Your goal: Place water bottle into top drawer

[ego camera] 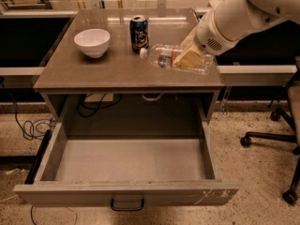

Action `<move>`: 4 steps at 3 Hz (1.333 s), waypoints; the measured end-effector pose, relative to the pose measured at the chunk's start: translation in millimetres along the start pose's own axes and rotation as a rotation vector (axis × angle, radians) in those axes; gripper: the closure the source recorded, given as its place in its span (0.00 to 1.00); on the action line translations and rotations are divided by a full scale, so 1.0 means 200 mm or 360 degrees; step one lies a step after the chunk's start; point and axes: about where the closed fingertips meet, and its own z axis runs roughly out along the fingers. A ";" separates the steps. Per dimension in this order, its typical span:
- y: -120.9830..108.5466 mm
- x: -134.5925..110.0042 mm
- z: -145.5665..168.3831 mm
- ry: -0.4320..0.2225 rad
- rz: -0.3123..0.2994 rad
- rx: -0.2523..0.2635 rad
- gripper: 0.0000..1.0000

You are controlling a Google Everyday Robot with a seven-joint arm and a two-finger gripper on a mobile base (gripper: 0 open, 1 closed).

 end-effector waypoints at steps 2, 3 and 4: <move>0.40 -0.01 0.17 -0.0008 -0.0117 -0.0108 1.00; 0.61 0.03 0.25 -0.0045 -0.0112 -0.0173 1.00; 0.79 0.10 0.39 -0.0088 -0.0121 -0.0211 1.00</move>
Offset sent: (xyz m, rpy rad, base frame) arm -0.0980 0.0803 -0.1010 -0.0170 0.0631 0.1638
